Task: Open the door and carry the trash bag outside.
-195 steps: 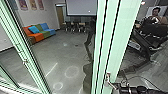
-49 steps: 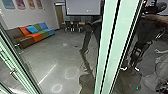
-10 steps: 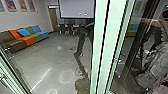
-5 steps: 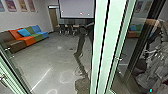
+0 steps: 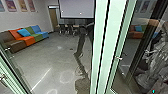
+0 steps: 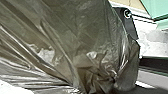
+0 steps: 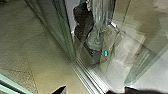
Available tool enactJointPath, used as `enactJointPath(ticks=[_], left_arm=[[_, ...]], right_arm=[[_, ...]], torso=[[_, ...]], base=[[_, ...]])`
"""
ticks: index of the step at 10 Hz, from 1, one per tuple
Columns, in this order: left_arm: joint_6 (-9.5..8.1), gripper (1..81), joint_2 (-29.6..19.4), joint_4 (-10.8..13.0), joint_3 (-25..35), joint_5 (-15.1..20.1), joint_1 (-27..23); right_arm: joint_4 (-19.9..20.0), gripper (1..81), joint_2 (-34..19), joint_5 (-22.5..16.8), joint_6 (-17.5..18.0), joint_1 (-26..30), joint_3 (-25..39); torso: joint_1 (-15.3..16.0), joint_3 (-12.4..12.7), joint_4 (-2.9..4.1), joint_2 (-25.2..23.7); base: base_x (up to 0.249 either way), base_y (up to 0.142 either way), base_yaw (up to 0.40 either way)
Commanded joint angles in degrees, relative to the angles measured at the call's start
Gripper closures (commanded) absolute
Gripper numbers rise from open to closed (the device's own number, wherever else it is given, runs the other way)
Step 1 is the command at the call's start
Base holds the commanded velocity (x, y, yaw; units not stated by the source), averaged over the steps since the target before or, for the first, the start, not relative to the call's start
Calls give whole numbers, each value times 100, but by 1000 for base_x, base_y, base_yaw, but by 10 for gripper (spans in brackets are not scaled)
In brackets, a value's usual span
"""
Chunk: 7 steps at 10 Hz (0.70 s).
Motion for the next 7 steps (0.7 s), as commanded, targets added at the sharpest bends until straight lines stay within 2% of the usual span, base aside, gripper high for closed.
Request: enactJointPath(ticks=[1,3,7], left_arm=[[-7,811,-15,-29,59,377,-220],[-7,811,-15,-28,67,377,-220],[-7,811,11,-28,67,377,-220]], right_arm=[[-356,10,-463,380,-132,952,-360],[-390,10,-560,397,-141,961,-369],[-725,10,-613,362,-141,1215,-439]], torso=[[0,0,0,0],[0,0,0,0],[0,2,0,0]], base=[[0,0,0],[0,0,0],[0,0,0]])
